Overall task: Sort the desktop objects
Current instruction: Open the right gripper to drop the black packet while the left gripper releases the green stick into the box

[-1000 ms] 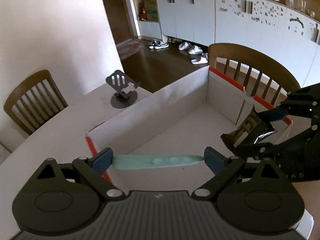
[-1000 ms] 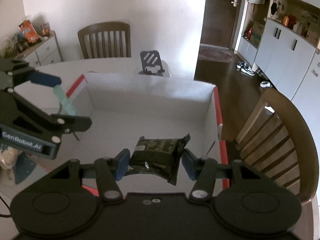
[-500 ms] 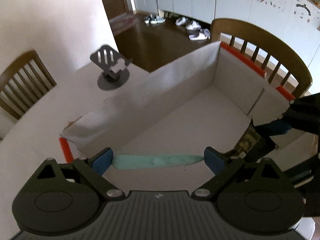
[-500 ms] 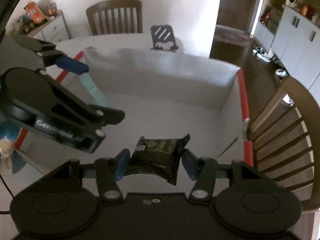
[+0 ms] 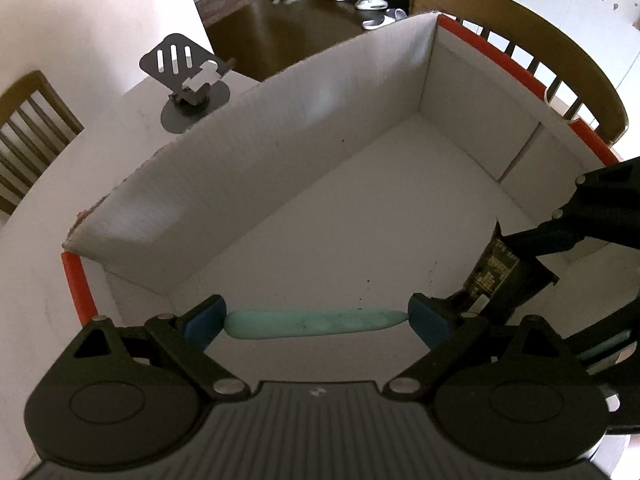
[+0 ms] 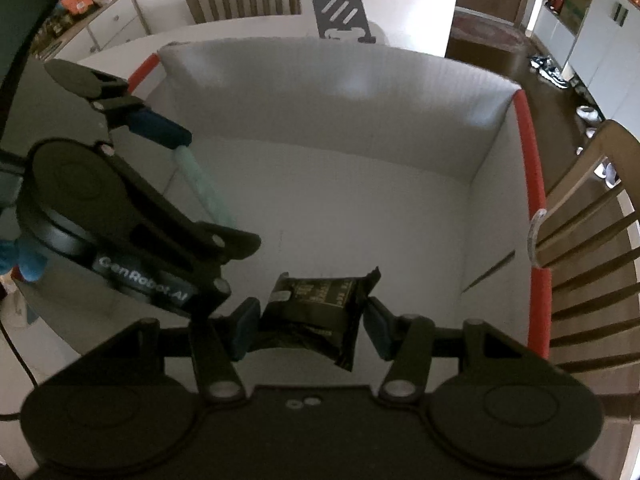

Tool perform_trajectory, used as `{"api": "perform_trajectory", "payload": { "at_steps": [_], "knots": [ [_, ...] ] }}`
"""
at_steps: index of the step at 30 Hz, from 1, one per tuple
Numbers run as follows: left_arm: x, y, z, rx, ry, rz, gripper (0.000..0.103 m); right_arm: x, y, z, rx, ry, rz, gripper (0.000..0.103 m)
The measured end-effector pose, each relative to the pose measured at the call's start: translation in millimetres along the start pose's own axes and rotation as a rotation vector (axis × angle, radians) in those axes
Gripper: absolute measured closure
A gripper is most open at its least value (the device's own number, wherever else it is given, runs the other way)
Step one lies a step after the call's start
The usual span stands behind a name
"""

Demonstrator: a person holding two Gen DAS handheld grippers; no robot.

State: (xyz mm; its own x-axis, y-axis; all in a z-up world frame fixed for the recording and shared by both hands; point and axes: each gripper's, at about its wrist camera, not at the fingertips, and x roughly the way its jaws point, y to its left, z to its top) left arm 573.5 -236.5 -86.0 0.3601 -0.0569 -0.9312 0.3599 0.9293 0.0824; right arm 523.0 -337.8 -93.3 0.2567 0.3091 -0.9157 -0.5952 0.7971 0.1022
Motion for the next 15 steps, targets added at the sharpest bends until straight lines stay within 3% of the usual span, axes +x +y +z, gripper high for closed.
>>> {"api": "perform_trajectory", "payload": {
  "at_steps": [8,14,15],
  "knots": [
    [8.0,0.2,2.9,-0.003,0.038,-0.008,0.005,1.6,-0.8,-0.2,-0.014,0.042,0.01,0.045],
    [11.8,1.0,4.8,-0.016,0.063,-0.028,0.005,-1.5,-2.8,-0.6,-0.014,0.043,0.013,0.036],
    [13.0,0.9,5.0,-0.02,0.068,-0.031,0.005,-3.0,-3.9,-1.4,-0.014,0.044,0.016,0.031]
  ]
}}
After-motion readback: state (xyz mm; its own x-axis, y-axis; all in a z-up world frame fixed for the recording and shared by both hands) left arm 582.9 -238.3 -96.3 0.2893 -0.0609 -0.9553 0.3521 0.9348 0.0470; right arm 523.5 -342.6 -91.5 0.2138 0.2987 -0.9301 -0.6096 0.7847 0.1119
